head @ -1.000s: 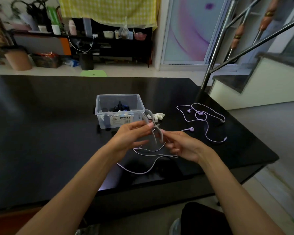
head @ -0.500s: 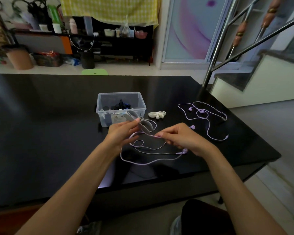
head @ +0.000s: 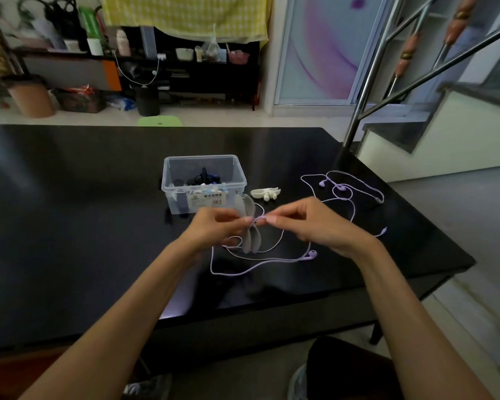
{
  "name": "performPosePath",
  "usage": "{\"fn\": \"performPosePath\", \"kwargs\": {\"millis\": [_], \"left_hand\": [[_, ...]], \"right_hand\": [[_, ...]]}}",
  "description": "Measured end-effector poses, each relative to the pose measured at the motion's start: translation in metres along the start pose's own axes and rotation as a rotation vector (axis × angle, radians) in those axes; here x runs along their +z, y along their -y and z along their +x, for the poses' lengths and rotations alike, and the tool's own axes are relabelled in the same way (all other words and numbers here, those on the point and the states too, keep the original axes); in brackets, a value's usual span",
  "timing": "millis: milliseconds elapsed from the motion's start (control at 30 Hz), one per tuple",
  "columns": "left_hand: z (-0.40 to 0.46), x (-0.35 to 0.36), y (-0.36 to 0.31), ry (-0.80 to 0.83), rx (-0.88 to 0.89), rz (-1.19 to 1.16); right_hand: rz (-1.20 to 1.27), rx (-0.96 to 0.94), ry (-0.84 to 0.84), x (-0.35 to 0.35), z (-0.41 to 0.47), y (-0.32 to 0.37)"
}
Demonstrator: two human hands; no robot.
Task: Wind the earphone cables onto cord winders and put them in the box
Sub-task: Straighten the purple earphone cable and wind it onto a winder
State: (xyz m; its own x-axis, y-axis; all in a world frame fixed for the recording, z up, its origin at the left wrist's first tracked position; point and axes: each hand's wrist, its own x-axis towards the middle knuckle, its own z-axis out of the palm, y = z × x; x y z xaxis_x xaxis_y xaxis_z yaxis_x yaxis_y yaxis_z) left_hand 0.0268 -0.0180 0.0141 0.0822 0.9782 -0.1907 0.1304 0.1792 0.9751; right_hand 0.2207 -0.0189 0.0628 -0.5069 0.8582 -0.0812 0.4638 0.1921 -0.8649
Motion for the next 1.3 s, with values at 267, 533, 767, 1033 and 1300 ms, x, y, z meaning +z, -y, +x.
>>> {"fn": "performPosePath", "kwargs": {"millis": [267, 533, 767, 1033, 1300], "left_hand": [[-0.014, 0.003, -0.015, 0.371, -0.090, 0.134], [-0.014, -0.002, -0.017, 0.374, -0.155, 0.014], [-0.010, -0.012, -0.014, 0.138, -0.061, 0.183], [-0.002, -0.010, -0.013, -0.212, -0.029, -0.145], [-0.019, -0.006, -0.026, 0.420, -0.145, 0.253]], "right_hand": [[-0.200, -0.096, -0.223, -0.013, 0.005, -0.023], [-0.311, -0.115, -0.280, -0.012, 0.004, -0.026], [-0.294, -0.018, -0.248, -0.022, -0.002, -0.030], [-0.095, 0.000, -0.131, -0.023, -0.004, -0.025], [-0.038, -0.147, -0.357, -0.021, -0.003, -0.025]]}}
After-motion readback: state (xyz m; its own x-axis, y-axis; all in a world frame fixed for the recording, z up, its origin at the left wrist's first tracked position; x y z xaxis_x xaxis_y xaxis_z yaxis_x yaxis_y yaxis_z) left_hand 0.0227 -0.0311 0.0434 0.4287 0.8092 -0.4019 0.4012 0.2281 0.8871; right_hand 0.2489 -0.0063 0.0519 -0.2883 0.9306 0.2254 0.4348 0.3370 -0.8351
